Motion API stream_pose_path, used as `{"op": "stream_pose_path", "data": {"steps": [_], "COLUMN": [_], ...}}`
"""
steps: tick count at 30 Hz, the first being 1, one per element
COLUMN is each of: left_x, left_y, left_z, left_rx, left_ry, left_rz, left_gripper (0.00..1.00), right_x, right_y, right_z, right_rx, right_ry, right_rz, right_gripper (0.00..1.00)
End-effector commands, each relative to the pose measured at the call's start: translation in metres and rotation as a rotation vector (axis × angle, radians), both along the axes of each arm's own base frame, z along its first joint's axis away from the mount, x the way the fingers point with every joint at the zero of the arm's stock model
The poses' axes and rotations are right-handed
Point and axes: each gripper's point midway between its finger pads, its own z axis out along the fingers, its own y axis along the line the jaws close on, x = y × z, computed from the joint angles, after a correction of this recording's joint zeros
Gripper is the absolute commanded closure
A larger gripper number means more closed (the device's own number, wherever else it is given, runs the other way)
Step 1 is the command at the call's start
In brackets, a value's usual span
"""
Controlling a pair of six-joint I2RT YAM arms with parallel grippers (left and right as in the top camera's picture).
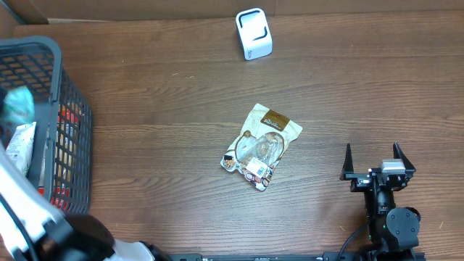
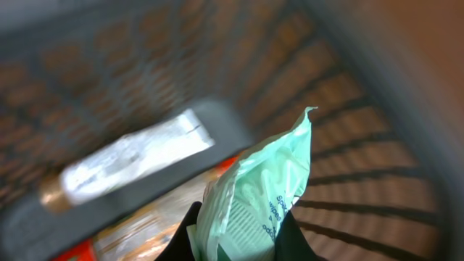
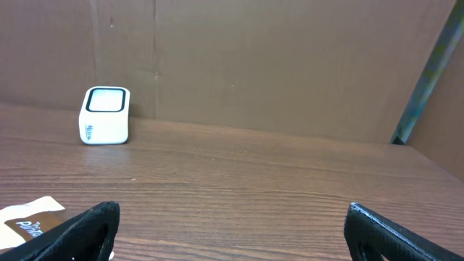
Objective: Scan the item barcode
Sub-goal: 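Move the left gripper back into the basket and grasp the teal packet, then carry the teal packet out and set it left of the bread bag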
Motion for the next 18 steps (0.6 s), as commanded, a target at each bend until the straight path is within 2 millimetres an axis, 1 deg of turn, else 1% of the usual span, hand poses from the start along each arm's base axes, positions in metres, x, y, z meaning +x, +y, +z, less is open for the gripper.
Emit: {"op": "stream_pose_path", "data": {"steps": [1, 3, 4, 7, 9, 13, 16, 18], "left_x": [0.003, 0.0, -0.001, 0.001, 0.008, 0.024, 0.028, 0.026], "left_y": [-0.061, -0.09, -0.105, -0.154, -0.19, -0.265, -0.321, -0.352], "left_z": [0.076, 0.092, 0.096, 0.096, 0.089, 0.059, 0.024, -0.004], "left_rx": [0.051, 0.075, 0.081, 0.065, 0.041, -0.005, -0.019, -0.037], "left_ry": [-0.197, -0.222, -0.224, -0.207, -0.176, -0.087, 0.014, 0.094], "left_rz": [-0.247, -0.339, -0.385, -0.532, -0.643, -0.896, -1.106, -1.217], "left_gripper": [0.96, 0.96, 0.96, 0.96, 0.96, 0.96, 0.96, 0.96], "right_x": [0.0, 0.0, 0.0, 0.0, 0.0, 0.0, 0.0, 0.0], "right_y": [-0.001, -0.001, -0.001, -0.001, -0.001, -0.001, -0.001, -0.001], "right_z": [-0.001, -0.001, -0.001, -0.001, -0.001, -0.001, -0.001, -0.001], "right_rx": [0.0, 0.0, 0.0, 0.0, 0.0, 0.0, 0.0, 0.0], "right_ry": [-0.005, -0.005, -0.005, -0.005, -0.005, -0.005, -0.005, -0.005], "right_rz": [-0.006, -0.006, -0.006, -0.006, -0.006, -0.006, -0.006, -0.006], "right_gripper": [0.0, 0.0, 0.0, 0.0, 0.0, 0.0, 0.0, 0.0]}}
